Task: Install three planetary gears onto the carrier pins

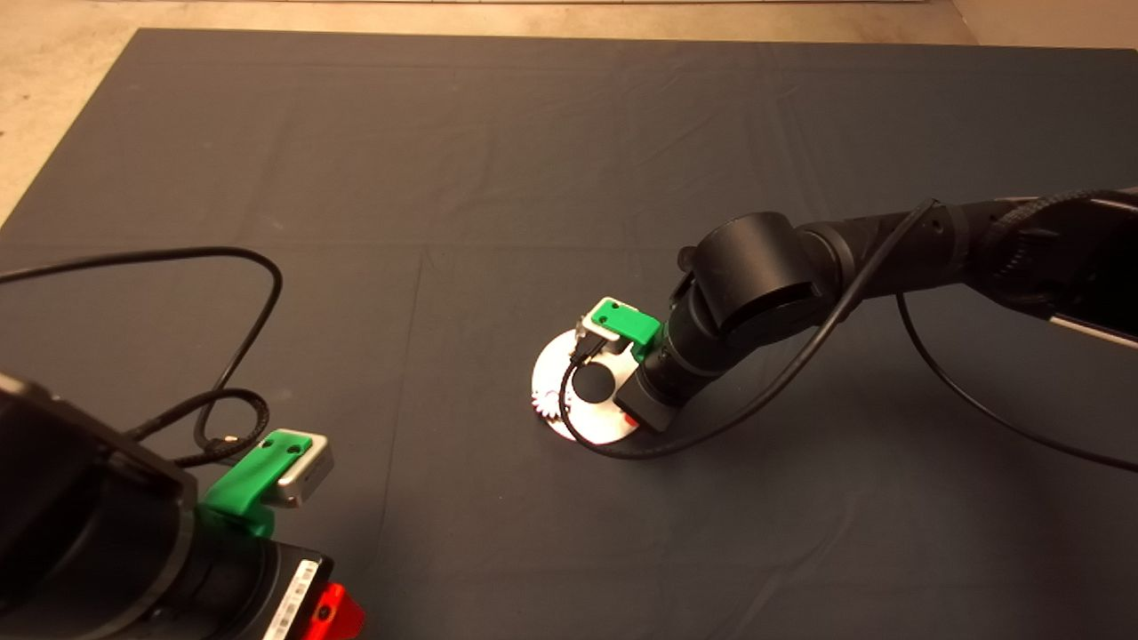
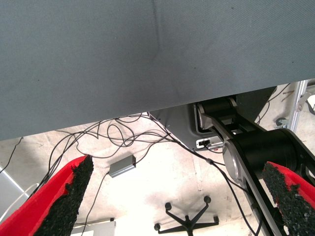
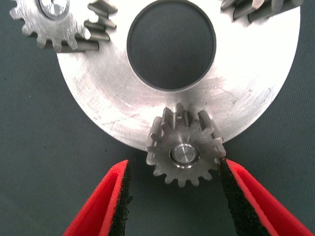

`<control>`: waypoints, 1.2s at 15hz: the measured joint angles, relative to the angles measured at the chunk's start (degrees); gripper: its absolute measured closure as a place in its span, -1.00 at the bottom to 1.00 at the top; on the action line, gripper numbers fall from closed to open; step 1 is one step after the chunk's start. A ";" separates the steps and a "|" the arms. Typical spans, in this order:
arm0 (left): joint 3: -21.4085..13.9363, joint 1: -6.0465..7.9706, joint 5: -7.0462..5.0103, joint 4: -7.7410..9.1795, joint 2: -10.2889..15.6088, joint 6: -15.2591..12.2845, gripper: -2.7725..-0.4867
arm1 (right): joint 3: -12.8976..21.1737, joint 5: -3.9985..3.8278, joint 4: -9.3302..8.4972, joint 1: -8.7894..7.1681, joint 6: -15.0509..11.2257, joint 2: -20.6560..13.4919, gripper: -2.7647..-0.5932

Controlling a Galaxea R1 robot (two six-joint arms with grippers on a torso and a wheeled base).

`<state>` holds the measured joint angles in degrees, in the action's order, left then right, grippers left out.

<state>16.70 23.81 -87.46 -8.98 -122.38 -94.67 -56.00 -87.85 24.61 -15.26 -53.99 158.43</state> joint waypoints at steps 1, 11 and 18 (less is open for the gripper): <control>0.00 0.00 0.01 0.00 0.00 0.01 -0.75 | 0.06 0.02 -0.02 0.00 0.00 0.00 0.29; 0.00 0.00 0.00 0.00 -0.02 0.68 -0.75 | 7.22 0.48 -1.71 -4.58 -6.25 -9.75 -0.13; 0.20 0.02 -0.02 0.00 -1.65 -0.32 -0.75 | 29.03 -0.01 -9.34 -5.57 -28.11 -29.15 -0.37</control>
<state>16.90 23.83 -87.48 -8.99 -124.03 -94.99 -26.97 -87.86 15.27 -20.83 -82.10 129.28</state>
